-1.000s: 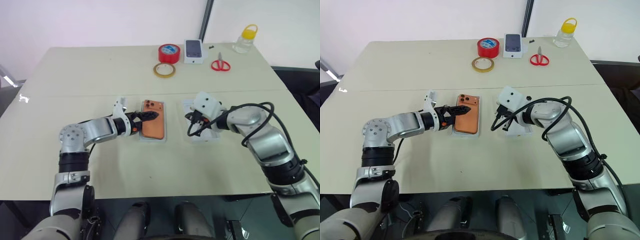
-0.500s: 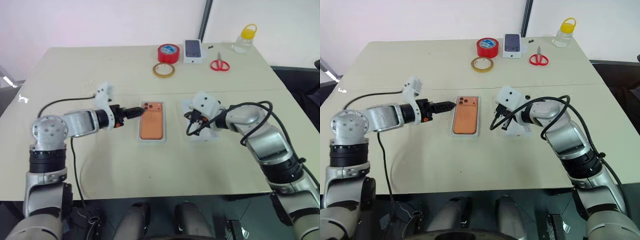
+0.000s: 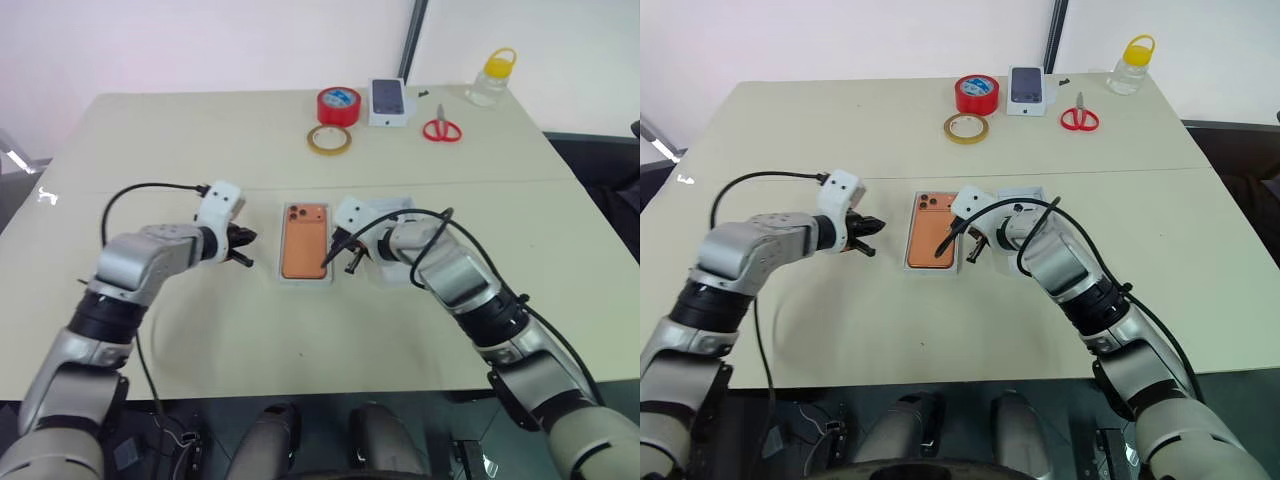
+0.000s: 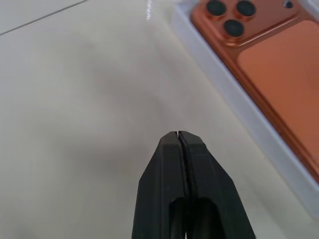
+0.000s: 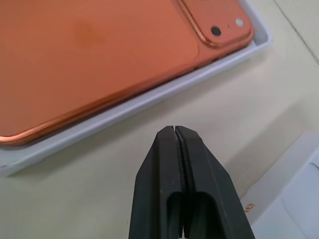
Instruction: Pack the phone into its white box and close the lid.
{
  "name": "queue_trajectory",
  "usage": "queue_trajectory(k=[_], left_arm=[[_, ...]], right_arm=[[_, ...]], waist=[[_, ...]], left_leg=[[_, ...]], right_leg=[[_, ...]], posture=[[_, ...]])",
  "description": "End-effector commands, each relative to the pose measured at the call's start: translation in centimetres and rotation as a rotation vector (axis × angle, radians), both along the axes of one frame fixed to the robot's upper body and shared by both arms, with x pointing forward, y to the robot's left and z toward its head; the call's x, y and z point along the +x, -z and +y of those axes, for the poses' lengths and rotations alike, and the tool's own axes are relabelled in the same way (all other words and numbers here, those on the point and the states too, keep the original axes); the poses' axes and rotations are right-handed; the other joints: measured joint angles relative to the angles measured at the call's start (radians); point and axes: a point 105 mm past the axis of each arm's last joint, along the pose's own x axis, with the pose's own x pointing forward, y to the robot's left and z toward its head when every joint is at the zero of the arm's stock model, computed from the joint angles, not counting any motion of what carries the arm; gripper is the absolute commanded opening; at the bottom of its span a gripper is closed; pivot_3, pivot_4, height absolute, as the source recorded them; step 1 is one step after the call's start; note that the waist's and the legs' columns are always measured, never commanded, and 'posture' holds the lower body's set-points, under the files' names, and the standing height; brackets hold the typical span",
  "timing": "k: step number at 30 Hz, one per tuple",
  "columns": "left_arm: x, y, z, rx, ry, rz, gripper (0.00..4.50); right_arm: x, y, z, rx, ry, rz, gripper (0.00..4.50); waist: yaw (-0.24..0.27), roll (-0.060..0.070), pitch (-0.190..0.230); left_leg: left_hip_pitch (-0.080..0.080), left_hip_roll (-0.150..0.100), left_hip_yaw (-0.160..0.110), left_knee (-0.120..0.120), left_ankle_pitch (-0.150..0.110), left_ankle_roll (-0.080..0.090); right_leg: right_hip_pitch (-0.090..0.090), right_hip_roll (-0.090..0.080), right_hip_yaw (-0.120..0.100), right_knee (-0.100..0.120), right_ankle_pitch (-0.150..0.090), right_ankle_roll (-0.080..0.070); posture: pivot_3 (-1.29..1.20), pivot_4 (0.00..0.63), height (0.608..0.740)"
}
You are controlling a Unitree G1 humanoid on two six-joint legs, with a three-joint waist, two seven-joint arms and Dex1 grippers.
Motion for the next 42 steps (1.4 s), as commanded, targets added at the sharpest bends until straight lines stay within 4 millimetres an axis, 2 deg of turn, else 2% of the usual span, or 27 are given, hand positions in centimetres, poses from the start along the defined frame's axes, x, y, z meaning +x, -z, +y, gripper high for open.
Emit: queue_trajectory(k=[1,7,13,17,21,27,34,42], left_arm=[[0.5,-0.2,-1.4,0.006,0.059,-0.008,0.07],[-0.1,0.8,-4.3,0.035,0.182,0.02,0.07],[-1.5,1.0,-8.2,-0.007,0.313,0.049,0.07],[-3.4,0.9,-12.3,-0.021,0.457,0.058,0.07],[-4.6,1.1,-15.0,-0.028,0.546,0.071,0.07],[-6.1,1.4,-18.1,-0.042,0.622,0.09,0.07],[-7.3,1.6,-19.4,-0.051,0.677,0.111,0.07],[-6.5,1.7,-18.5,-0.034,0.641,0.11,0.07]], right_arm=[[0.7,-0.7,1.1,-0.01,-0.024,-0.053,0.0],[0.9,-0.7,1.8,-0.009,-0.039,-0.061,0.0],[-0.2,-1.1,0.9,-0.019,-0.062,-0.056,0.0],[-1.4,-1.2,-1.1,-0.044,-0.039,-0.047,0.0],[-2.9,-1.2,-2.9,-0.065,-0.01,-0.03,0.0],[-4.8,-1.2,-5.4,-0.084,0.062,-0.001,0.0],[-6.6,-1.0,-7.3,-0.11,0.106,0.034,0.0],[-6.6,-0.9,-8.1,-0.123,0.123,0.042,0.0]], waist=[[-0.002,0.0,0.0],[-0.001,0.0,0.0],[0.01,0.0,0.0],[0.013,0.0,0.0],[0.012,0.0,0.0],[0.019,0.0,0.0],[0.031,0.0,0.0],[0.031,0.0,0.0]], left_leg=[[0.0,0.0,0.0,0.0,0.0,0.0],[0.0,0.0,0.0,0.001,0.0,0.0],[0.0,0.0,0.0,0.002,0.0,0.0],[0.0,-0.001,-0.001,0.002,0.0,0.001],[0.0,-0.001,-0.001,0.003,0.0,0.001],[0.0,-0.001,-0.001,0.003,-0.001,0.001],[0.0,-0.001,-0.001,0.003,-0.001,0.002],[0.0,-0.001,-0.001,0.003,-0.001,0.002]], right_leg=[[0.0,0.0,0.0,0.0,0.0,0.0],[0.0,0.001,0.0,0.001,0.0,0.0],[0.001,0.0,-0.001,0.001,0.0,0.0],[0.002,0.0,-0.001,0.0,0.0,0.0],[0.002,-0.001,-0.001,0.0,0.0,0.001],[0.003,-0.001,-0.001,0.0,0.0,0.001],[0.003,-0.001,-0.001,-0.002,0.0,0.001],[0.004,-0.001,-0.001,-0.002,0.0,0.001]], posture=[[0.0,0.15,0.74],[0.0,0.15,0.74],[0.0,0.15,0.74],[0.0,0.15,0.74],[0.0,0.15,0.74],[0.0,0.15,0.74],[0.0,0.15,0.74],[0.0,0.15,0.74]])
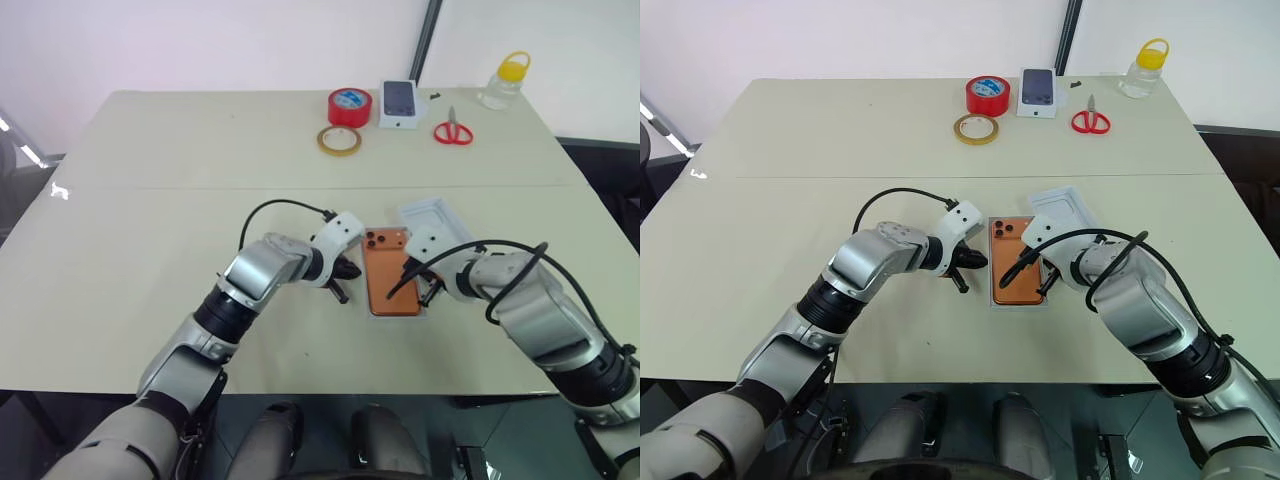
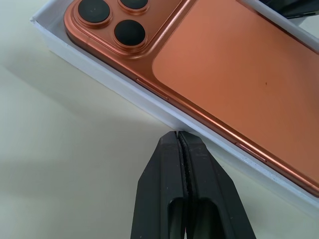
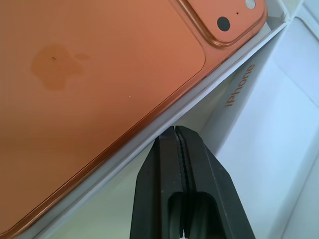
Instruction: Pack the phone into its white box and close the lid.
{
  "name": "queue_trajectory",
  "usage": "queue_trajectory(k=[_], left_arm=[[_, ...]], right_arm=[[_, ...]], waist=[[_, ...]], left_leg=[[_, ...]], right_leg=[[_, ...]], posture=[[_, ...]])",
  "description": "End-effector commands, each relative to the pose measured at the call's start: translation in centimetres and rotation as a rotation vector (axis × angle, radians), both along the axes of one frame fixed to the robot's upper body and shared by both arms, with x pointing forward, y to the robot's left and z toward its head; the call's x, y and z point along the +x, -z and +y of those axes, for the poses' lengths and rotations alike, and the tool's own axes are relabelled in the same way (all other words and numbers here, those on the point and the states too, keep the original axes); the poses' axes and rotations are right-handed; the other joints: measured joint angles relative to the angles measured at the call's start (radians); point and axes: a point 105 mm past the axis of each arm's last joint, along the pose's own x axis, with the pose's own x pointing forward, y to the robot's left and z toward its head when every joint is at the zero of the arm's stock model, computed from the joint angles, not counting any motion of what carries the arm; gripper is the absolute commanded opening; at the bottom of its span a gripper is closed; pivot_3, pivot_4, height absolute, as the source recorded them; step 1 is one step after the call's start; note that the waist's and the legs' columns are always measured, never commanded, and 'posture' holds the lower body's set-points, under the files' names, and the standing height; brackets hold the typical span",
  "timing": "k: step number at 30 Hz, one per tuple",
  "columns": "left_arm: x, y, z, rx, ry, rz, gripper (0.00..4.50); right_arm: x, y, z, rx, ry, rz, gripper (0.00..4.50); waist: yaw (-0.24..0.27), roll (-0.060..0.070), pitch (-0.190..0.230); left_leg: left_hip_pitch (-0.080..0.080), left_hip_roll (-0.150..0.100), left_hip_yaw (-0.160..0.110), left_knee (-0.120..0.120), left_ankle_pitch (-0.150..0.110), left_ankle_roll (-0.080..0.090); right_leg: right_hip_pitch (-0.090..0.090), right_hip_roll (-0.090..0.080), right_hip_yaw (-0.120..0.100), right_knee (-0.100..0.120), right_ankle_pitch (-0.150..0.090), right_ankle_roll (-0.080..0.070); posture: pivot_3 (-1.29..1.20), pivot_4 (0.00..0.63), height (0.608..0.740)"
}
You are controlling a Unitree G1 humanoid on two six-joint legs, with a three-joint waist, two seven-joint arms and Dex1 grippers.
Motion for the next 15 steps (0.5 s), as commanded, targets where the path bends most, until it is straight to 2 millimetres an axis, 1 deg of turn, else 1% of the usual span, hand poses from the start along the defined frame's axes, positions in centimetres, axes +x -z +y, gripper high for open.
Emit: queue_trajectory(k=[1,3,7,10,12,14,15], left_arm=[[-1.9,-0.6,-2.3,-0.041,0.123,0.015,0.07],[-1.7,-0.8,-1.8,-0.04,0.116,0.009,0.07],[-1.5,-1.1,-0.8,-0.039,0.104,0.001,0.07],[-1.3,-1.4,-0.1,-0.045,0.089,-0.002,0.0],[-1.2,-1.6,0.6,-0.048,0.07,-0.006,0.0],[-1.1,-1.7,1.4,-0.048,0.059,-0.022,0.0],[-0.9,-1.7,1.7,-0.048,0.05,-0.03,0.0]], right_arm=[[-0.4,-1.3,2.3,0.051,-0.117,-0.039,0.0],[-0.3,-1.5,1.9,0.048,-0.112,-0.04,0.0],[0.0,-2.2,0.4,0.047,-0.101,-0.038,0.0],[0.0,-3.5,-0.7,0.088,-0.093,-0.036,0.83],[0.0,-4.8,-1.4,0.124,-0.082,-0.038,1.82],[0.2,-5.5,-2.1,0.155,-0.049,-0.039,2.82],[0.4,-5.7,-2.4,0.164,-0.033,-0.039,2.82]], waist=[[0.0,0.0,0.0],[0.0,0.0,0.0],[-0.002,0.0,0.0],[-0.002,0.0,0.001],[-0.002,-0.001,0.001],[-0.003,0.0,0.001],[-0.004,0.0,0.001]], left_leg=[[0.0,0.0,0.0,0.0,0.0,0.0],[0.0,0.0,0.0,0.0,0.0,0.0],[0.0,0.0,0.0,0.0,0.0,0.0],[0.0,0.0,0.0,0.0,0.0,0.0],[0.0,0.0,0.0,0.0,0.0,0.0],[0.0,0.0,0.0,0.0,0.0,0.0],[0.0,0.0,0.0,0.0,0.0,0.0]], right_leg=[[0.0,0.0,0.0,0.0,0.0,0.0],[0.0,0.0,0.0,0.0,0.0,0.0],[0.0,0.0,0.0,0.0,0.0,0.0],[0.0,0.0,0.0,0.0,0.0,0.0],[0.0,0.0,0.0,0.0,0.0,0.0],[0.0,0.0,0.0,0.0,0.0,0.0],[0.0,0.0,0.0,0.0,0.0,0.0]], posture=[[0.0,0.15,0.74],[0.0,0.15,0.74],[0.0,0.15,0.74],[0.0,0.15,0.74],[0.0,0.15,0.74],[0.0,0.15,0.74],[0.0,0.15,0.74]])
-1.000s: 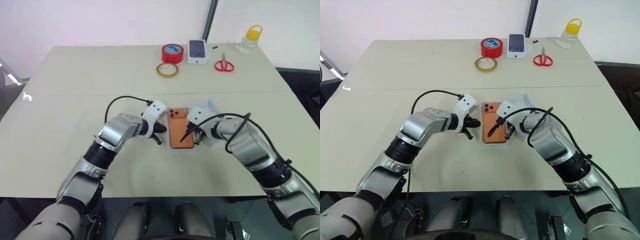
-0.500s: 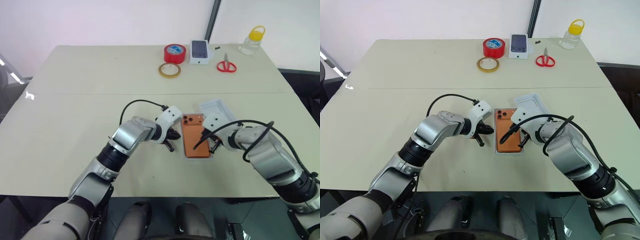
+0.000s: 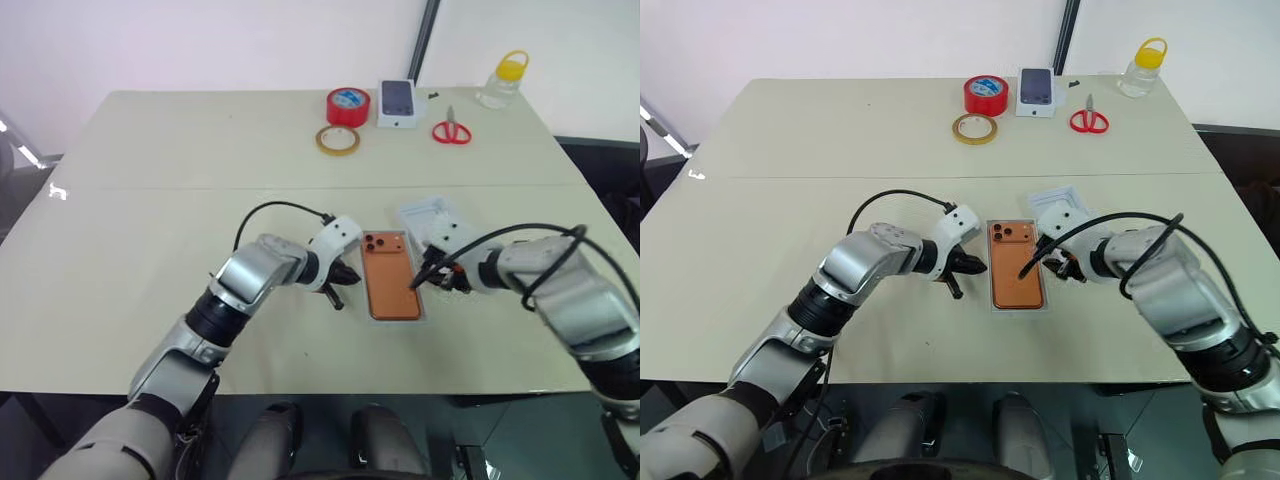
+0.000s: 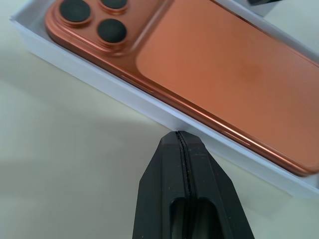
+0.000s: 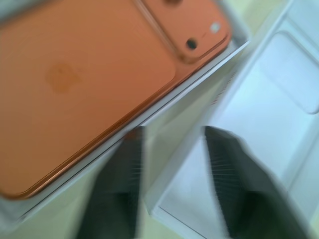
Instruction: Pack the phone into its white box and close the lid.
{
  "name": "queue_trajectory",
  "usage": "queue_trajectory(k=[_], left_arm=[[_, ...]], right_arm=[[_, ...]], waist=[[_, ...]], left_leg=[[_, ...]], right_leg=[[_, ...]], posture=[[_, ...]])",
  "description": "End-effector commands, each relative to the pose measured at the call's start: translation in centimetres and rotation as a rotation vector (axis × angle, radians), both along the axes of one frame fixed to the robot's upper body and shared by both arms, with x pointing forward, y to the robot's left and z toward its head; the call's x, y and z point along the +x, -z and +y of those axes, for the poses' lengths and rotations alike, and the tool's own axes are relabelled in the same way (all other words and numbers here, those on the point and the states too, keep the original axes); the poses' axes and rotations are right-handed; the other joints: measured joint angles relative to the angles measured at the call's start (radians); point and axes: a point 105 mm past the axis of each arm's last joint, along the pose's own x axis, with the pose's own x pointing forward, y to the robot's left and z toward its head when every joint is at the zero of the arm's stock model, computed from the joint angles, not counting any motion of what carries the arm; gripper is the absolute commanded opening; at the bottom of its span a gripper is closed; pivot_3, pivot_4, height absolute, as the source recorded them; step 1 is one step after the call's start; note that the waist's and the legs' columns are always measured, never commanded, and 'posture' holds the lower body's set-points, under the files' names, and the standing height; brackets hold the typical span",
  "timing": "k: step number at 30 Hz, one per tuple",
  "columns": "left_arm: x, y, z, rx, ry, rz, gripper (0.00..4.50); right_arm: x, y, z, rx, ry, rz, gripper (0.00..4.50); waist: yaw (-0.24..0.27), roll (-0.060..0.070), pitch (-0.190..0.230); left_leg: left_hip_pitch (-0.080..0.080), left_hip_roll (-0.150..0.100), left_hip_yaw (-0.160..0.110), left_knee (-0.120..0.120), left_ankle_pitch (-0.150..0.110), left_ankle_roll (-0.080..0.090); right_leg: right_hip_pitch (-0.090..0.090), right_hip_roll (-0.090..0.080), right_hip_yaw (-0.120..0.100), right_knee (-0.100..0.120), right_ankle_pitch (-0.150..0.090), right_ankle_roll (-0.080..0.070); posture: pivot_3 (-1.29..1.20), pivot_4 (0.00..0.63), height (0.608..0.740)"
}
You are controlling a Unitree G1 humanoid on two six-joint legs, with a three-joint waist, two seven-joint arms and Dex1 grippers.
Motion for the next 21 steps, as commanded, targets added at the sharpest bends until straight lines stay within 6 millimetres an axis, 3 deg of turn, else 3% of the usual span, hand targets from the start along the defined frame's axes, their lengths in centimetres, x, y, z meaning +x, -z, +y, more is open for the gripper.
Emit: queue_trajectory(k=[1,9,12,15,18,21], left_arm=[[0.4,-1.6,0.9,-0.046,-0.009,-0.066,0.0],[1.6,-4.9,3.6,-0.228,-0.001,-0.28,0.0],[0.6,-6.1,4.3,-0.283,0.061,-0.359,0.0],[-0.4,-5.8,4.7,-0.279,0.12,-0.379,0.0],[-1.4,-5.2,5.1,-0.257,0.172,-0.387,0.0],[-1.6,-4.9,5.5,-0.249,0.185,-0.377,0.0]], right_arm=[[0.6,-1.9,-1.0,0.063,0.056,-0.032,2.82],[1.8,0.4,-1.4,0.163,0.213,0.063,2.82],[2.4,1.0,-1.1,0.217,0.273,0.105,2.82],[3.2,1.5,-1.4,0.24,0.343,0.126,2.82],[3.6,1.8,-1.2,0.258,0.377,0.149,1.94],[3.8,1.8,-1.1,0.263,0.393,0.155,0.36]], waist=[[-0.001,0.0,0.0],[0.001,0.0,0.0],[-0.002,0.0,0.0],[0.0,0.0,0.0],[-0.004,0.0,0.0],[-0.003,0.001,0.0]], left_leg=[[0.0,0.0,0.0,0.0,0.0,0.0],[0.0,0.0,0.0,0.0,0.0,0.0],[0.0,0.0,0.0,0.0,0.0,0.0],[0.0,0.0,0.0,0.0,0.0,0.0],[0.0,0.0,0.0,0.0,0.0,0.0],[0.0,0.0,0.0,0.0,0.0,0.0]], right_leg=[[0.0,0.0,0.0,0.0,0.0,0.0],[0.0,0.0,0.0,0.0,0.0,0.0],[0.0,0.0,0.0,0.0,0.0,0.0],[0.0,0.0,0.0,0.0,0.0,0.0],[0.0,0.0,0.0,0.0,0.0,0.0],[0.0,0.0,0.0,0.0,0.0,0.0]], posture=[[0.0,0.15,0.74],[0.0,0.15,0.74],[0.0,0.15,0.74],[0.0,0.15,0.74],[0.0,0.15,0.74],[0.0,0.15,0.74]])
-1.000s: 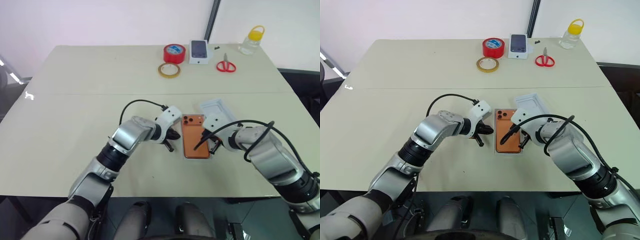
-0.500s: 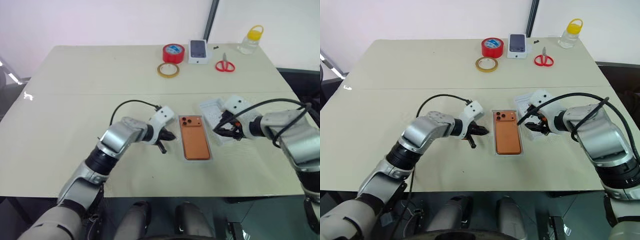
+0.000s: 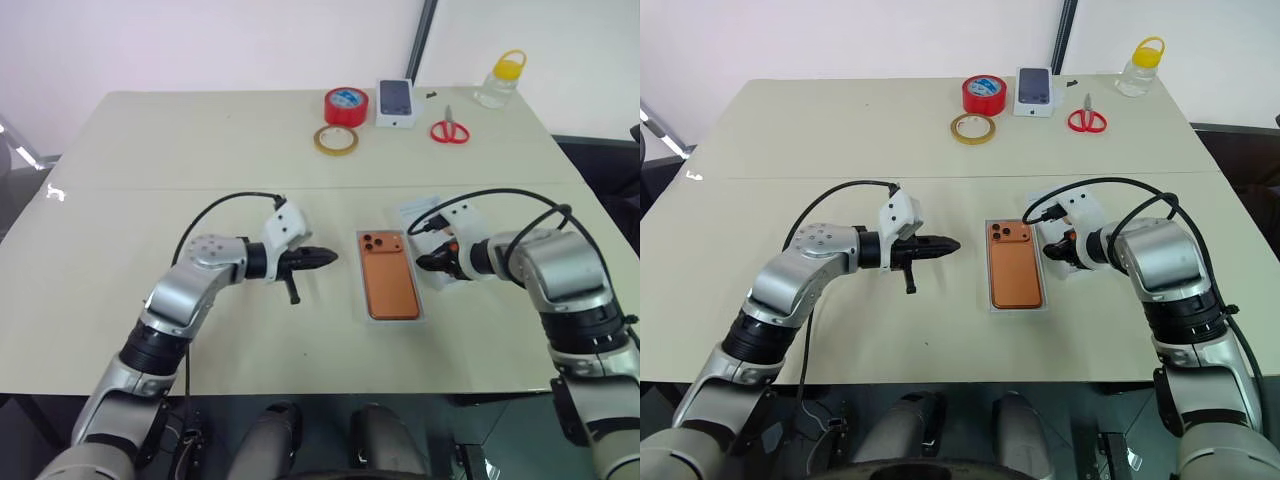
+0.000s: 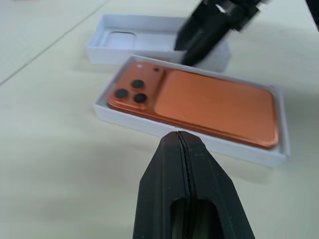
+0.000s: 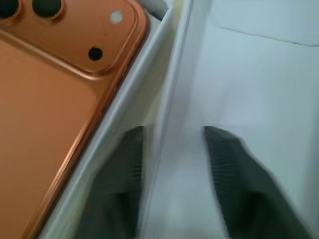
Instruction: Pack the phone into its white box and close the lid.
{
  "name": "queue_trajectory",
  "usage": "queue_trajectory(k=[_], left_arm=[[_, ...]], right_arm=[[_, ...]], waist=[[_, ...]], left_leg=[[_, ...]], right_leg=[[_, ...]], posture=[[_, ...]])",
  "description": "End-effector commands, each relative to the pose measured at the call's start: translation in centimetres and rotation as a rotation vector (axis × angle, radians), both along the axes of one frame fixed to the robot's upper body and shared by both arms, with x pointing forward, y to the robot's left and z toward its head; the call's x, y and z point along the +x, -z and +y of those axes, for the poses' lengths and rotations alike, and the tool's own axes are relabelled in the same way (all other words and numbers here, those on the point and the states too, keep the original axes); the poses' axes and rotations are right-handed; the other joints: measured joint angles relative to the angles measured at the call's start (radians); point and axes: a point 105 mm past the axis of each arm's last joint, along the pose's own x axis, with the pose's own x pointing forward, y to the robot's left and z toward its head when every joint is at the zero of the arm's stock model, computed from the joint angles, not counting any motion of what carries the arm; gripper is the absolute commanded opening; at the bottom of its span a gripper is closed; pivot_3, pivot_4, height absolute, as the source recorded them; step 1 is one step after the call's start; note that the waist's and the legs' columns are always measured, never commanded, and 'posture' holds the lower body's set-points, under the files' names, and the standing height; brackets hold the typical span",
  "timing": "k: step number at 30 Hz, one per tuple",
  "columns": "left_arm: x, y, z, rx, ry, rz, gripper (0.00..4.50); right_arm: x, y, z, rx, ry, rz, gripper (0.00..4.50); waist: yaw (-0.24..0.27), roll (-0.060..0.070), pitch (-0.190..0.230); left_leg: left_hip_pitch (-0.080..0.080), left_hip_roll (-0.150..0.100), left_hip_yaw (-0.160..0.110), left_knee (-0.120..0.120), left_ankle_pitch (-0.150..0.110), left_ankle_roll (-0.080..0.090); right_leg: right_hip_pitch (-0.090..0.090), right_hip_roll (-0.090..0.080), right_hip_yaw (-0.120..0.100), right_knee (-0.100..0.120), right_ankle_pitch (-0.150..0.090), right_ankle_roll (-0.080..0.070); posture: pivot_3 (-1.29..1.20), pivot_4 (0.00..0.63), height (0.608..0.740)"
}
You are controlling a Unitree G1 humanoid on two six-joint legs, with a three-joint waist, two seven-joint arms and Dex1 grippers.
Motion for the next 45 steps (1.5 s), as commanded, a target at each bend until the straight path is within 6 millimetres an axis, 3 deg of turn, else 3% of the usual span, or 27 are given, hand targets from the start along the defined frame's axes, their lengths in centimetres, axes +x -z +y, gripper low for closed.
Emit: queue_trajectory(k=[1,5,7,10,13,18,21,26,30,31,33,35,38,45], left_arm=[[-0.7,-1.1,-0.1,-0.009,0.047,-0.051,0.0],[-0.1,-1.2,0.8,0.001,0.004,-0.076,0.0],[1.0,-1.3,2.2,-0.001,-0.075,-0.09,0.0],[2.3,-1.6,4.9,-0.024,-0.195,-0.088,0.0],[2.9,-1.8,6.7,-0.031,-0.256,-0.102,0.0],[4.2,-2.3,8.8,-0.028,-0.342,-0.13,0.0],[4.8,-2.8,8.8,-0.044,-0.354,-0.148,0.0],[4.7,-2.9,7.3,-0.059,-0.308,-0.146,0.0],[4.1,-1.9,4.8,-0.028,-0.214,-0.144,0.0],[4.1,-1.7,4.4,-0.015,-0.196,-0.145,0.0],[3.8,-1.2,2.8,0.003,-0.143,-0.141,0.0],[3.7,-0.9,1.1,0.007,-0.091,-0.14,0.0],[3.4,-0.8,-1.0,0.01,-0.025,-0.135,0.0],[2.7,-0.7,-4.3,0.011,0.086,-0.122,0.0]], right_arm=[[0.4,-1.2,0.2,0.028,0.022,-0.03,0.02],[0.6,-2.9,0.3,0.06,0.027,-0.078,0.02],[0.7,-5.4,1.0,0.153,0.025,-0.127,0.02],[0.1,-9.1,3.3,0.386,-0.059,-0.18,0.02],[-0.7,-10.9,6.2,0.614,-0.204,-0.173,0.02],[-3.7,-11.1,12.1,0.986,-0.39,-0.031,0.02],[-5.4,-9.5,14.6,1.186,-0.265,0.116,0.02],[-6.0,-6.9,16.4,1.289,0.073,0.178,0.02],[-5.6,-4.1,14.8,1.214,0.316,0.237,0.02],[-5.5,-3.8,14.4,1.203,0.345,0.238,0.29],[-5.4,-4.0,14.0,1.189,0.339,0.217,0.95],[-5.1,-4.3,13.5,1.149,0.298,0.181,1.99],[-3.8,-4.8,10.8,1.01,0.244,0.105,3.46],[-1.8,-7.6,3.7,0.593,0.161,-0.039,3.46]], waist=[[-0.001,0.0,0.0],[-0.002,0.0,0.0],[-0.005,0.0,0.0],[-0.022,0.001,0.001],[-0.025,0.001,0.0],[-0.022,0.001,0.0],[-0.02,0.0,0.001],[-0.035,0.001,0.001],[-0.044,0.001,0.0],[-0.045,0.002,0.0],[-0.048,0.002,0.0],[-0.049,0.002,0.0],[-0.048,0.002,0.0],[-0.046,0.005,0.002]], left_leg=[[0.0,0.0,0.0,0.0,0.0,0.0],[0.0,0.0,0.0,0.0,0.0,0.0],[0.0,0.0,0.0,0.0,0.0,0.0],[0.0,0.0,0.0,0.0,0.0,0.0],[0.0,0.001,0.0,-0.001,0.0,0.0],[0.001,0.001,0.0,0.0,0.0,0.0],[0.0,0.001,-0.001,0.0,0.0,0.0],[0.0,0.001,0.0,0.001,0.0,0.001],[0.0,0.0,0.0,0.001,0.0,0.001],[0.0,0.0,0.0,0.001,0.0,0.001],[0.0,0.001,0.0,0.001,0.0,0.001],[0.001,0.001,0.0,0.0,0.0,0.001],[0.001,0.001,0.001,0.001,0.0,0.002],[0.001,0.002,0.003,0.001,-0.004,0.009]], right_leg=[[0.0,0.0,0.0,0.0,0.0,0.0],[0.0,0.0,0.0,0.0,0.0,0.0],[0.0,0.0,0.0,0.001,0.0,0.0],[-0.001,0.0,0.0,0.002,0.0,0.0],[-0.002,0.001,0.0,0.003,0.0,0.0],[-0.001,0.001,0.0,0.002,0.0,0.0],[0.001,-0.001,-0.001,0.001,0.0,0.0],[-0.001,0.0,0.0,0.003,0.0,0.0],[-0.001,0.001,0.001,0.004,0.0,0.0],[-0.001,0.001,0.001,0.004,0.0,0.0],[-0.001,0.001,0.001,0.004,0.0,0.0],[-0.001,0.002,0.001,0.004,0.0,0.0],[0.0,0.001,0.001,0.004,0.0,0.0],[0.001,0.002,0.001,0.003,0.0,0.0]], posture=[[0.0,0.15,0.74],[0.0,0.15,0.74],[0.0,0.15,0.74],[0.0,0.15,0.74],[0.0,0.15,0.74],[0.0,0.15,0.74],[0.0,0.15,0.74],[0.0,0.15,0.74],[0.0,0.15,0.74],[0.0,0.15,0.74],[0.0,0.15,0.74],[0.0,0.15,0.74],[0.0,0.15,0.74],[0.0,0.15,0.74]])
